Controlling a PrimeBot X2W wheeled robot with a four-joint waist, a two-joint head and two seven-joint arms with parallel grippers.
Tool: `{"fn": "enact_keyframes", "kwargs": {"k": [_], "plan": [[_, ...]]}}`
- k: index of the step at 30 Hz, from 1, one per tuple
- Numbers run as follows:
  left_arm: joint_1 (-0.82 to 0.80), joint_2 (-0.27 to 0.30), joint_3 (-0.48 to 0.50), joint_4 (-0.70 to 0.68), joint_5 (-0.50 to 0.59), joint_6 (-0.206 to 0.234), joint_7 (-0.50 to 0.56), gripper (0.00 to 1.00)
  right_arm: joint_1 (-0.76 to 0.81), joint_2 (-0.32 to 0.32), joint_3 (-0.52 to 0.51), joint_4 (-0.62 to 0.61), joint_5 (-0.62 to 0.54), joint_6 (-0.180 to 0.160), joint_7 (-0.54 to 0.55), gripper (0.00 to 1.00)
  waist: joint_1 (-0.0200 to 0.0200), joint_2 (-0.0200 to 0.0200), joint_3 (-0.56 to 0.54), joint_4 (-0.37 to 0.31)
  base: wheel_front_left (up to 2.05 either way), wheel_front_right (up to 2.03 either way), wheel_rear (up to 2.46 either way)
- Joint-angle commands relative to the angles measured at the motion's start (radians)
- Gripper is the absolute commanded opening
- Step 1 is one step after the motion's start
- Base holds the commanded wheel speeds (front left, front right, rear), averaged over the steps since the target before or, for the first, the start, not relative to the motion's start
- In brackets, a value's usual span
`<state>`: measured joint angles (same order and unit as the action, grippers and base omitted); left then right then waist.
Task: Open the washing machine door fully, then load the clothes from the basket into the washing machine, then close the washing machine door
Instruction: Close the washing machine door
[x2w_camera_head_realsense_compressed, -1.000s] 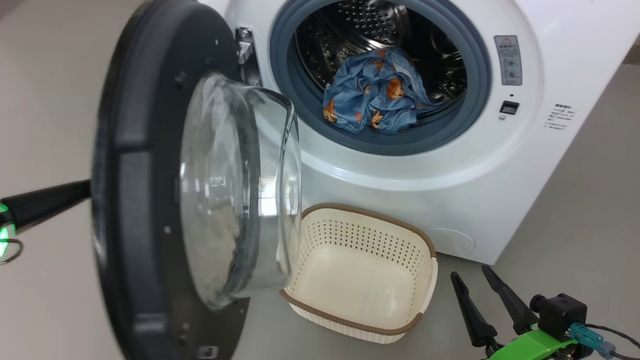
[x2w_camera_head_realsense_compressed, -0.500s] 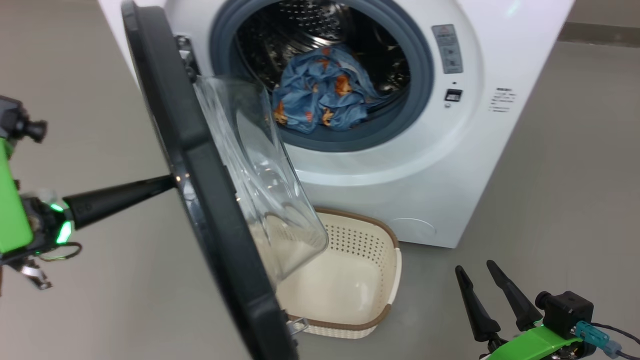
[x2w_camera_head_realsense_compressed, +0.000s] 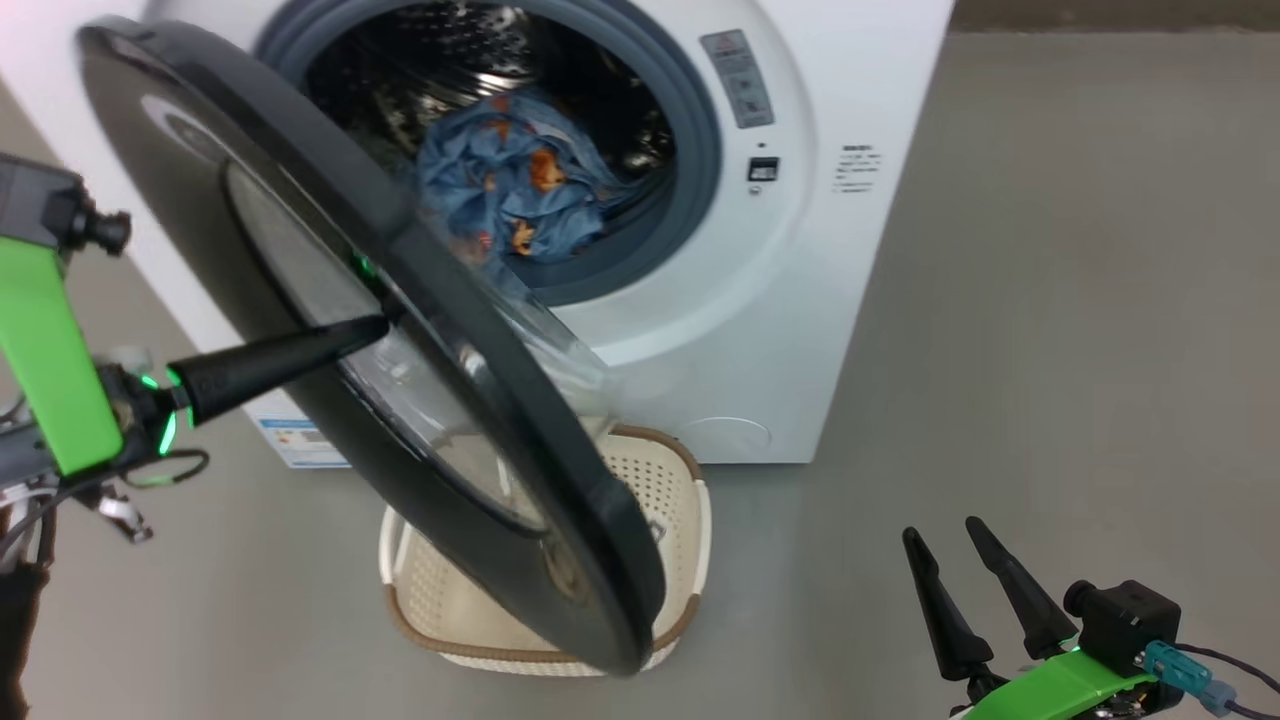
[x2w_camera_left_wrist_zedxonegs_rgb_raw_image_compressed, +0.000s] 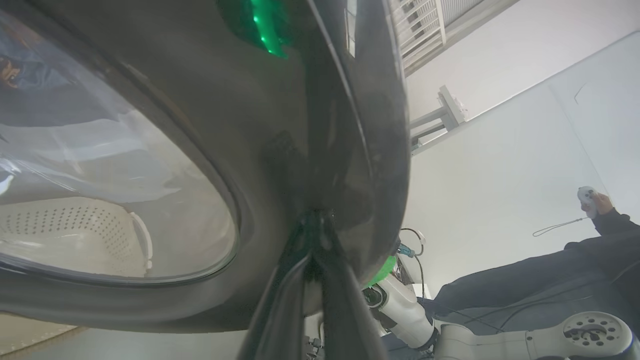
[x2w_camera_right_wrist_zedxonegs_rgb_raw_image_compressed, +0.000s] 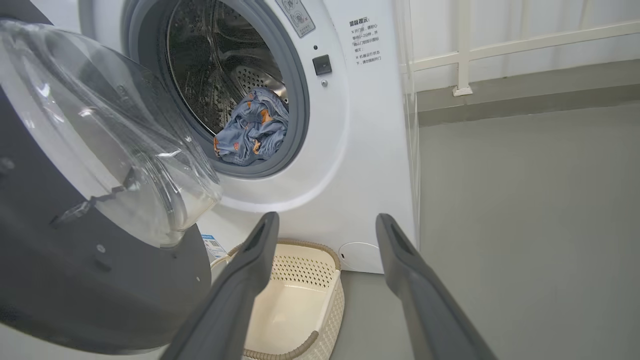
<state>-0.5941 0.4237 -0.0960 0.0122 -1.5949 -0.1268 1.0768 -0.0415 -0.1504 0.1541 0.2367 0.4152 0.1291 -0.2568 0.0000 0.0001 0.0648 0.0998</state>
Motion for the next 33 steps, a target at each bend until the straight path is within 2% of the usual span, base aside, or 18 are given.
{"fn": "enact_keyframes", "kwargs": {"k": [1, 12, 21, 27, 28, 29, 30, 31, 32, 33], "plan": [[-0.067, 0.03, 0.042, -0.017, 0.012, -0.004, -0.018, 0.0, -0.022, 0.002, 0.023, -0.029, -0.009, 0.002, -0.005, 1.0, 0.0, -0.0001, 0.023, -0.047, 0.0, 0.0, 0.0], [-0.126, -0.005, 0.027, 0.028, 0.07, -0.004, -0.1, 0.0, -0.037, 0.016, 0.022, -0.03, -0.011, 0.002, -0.005, 1.0, 0.0, -0.0001, 0.046, -0.114, 0.0, 0.0, 0.0], [-0.062, 0.003, 0.031, 0.025, 0.068, -0.004, -0.13, 0.0, -0.026, 0.02, 0.012, -0.026, -0.013, 0.002, -0.005, 1.0, 0.0, -0.0001, 0.027, -0.087, 0.0, 0.0, 0.0], [0.041, 0.021, 0.055, -0.002, 0.065, -0.004, -0.163, 0.0, -0.017, 0.017, 0.015, -0.023, -0.011, 0.002, -0.005, 1.0, 0.0, -0.0001, 0.003, -0.06, 0.0, 0.0, 0.0], [0.062, 0.023, 0.061, -0.007, 0.066, -0.004, -0.171, 0.13, -0.015, 0.015, 0.016, -0.023, -0.01, 0.002, -0.005, 1.0, 0.0, -0.0001, 0.0, -0.056, 0.0, 0.0, 0.0], [0.083, 0.026, 0.066, -0.013, 0.068, -0.004, -0.179, 0.4, -0.013, 0.014, 0.016, -0.023, -0.01, 0.002, -0.005, 1.0, 0.0, -0.0001, -0.003, -0.052, 0.0, 0.0, 0.0], [0.104, 0.027, 0.07, -0.016, 0.067, -0.004, -0.187, 0.73, -0.01, 0.013, 0.015, -0.023, -0.009, 0.002, -0.005, 1.0, 0.0, -0.0001, -0.006, -0.048, 0.0, 0.0, 0.0], [0.126, 0.029, 0.074, -0.02, 0.067, -0.004, -0.194, 0.95, -0.008, 0.012, 0.014, -0.023, -0.008, 0.002, -0.005, 1.0, 0.0, -0.0001, -0.009, -0.044, 0.0, 0.0, 0.0], [0.15, 0.031, 0.078, -0.026, 0.072, -0.004, -0.205, 1.0, -0.005, 0.011, 0.013, -0.023, -0.007, 0.002, -0.005, 1.0, 0.0, -0.0001, -0.012, -0.039, 0.0, 0.0, 0.0], [0.171, 0.029, 0.085, -0.03, 0.073, -0.004, -0.22, 1.0, -0.003, 0.01, 0.013, -0.023, -0.007, 0.002, -0.005, 1.0, 0.0, -0.0001, -0.013, -0.037, 0.0, 0.0, 0.0]]}}
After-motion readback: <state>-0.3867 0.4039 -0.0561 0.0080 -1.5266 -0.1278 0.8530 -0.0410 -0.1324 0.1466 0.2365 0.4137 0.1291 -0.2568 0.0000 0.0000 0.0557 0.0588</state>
